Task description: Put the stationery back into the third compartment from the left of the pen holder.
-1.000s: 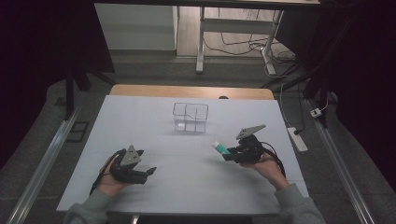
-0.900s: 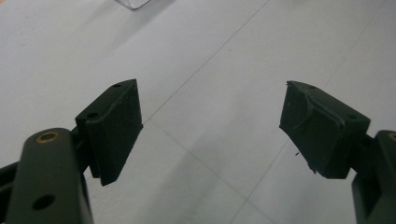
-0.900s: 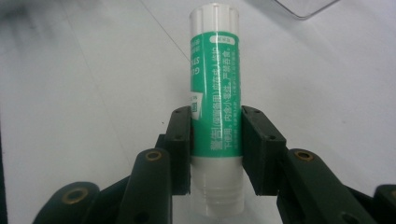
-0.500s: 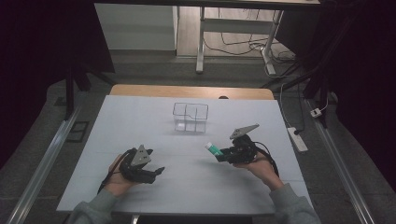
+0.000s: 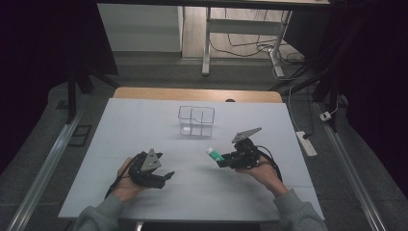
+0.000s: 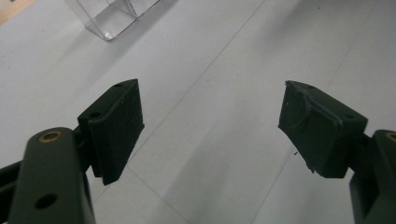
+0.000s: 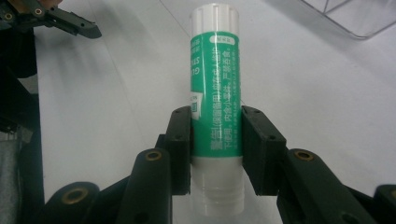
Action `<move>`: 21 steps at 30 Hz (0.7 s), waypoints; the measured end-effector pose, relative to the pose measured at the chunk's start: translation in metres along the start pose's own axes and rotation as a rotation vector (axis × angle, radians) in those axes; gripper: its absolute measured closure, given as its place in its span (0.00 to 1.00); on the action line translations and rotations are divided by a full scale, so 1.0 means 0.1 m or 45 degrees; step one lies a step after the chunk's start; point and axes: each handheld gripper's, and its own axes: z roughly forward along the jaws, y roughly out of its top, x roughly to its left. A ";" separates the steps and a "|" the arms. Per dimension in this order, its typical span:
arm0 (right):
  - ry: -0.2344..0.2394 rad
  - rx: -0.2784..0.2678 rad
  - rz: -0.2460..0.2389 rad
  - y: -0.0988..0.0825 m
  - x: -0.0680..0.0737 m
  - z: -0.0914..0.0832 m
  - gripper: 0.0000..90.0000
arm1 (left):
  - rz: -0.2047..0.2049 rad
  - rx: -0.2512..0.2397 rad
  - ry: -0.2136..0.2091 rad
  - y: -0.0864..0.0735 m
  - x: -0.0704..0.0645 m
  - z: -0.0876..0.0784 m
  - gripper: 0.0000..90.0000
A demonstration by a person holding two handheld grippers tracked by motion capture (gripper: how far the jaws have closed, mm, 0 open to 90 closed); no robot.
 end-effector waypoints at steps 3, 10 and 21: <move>0.016 0.008 0.006 0.02 0.02 0.03 0.73 | 0.019 -0.010 0.005 0.05 -0.03 0.02 0.24; 0.030 0.026 -0.025 0.07 0.07 0.10 0.73 | 0.041 -0.023 -0.025 0.16 -0.05 0.07 0.24; 0.057 0.096 -0.028 0.13 0.12 0.24 0.73 | 0.129 -0.021 -0.036 0.29 -0.13 0.13 0.26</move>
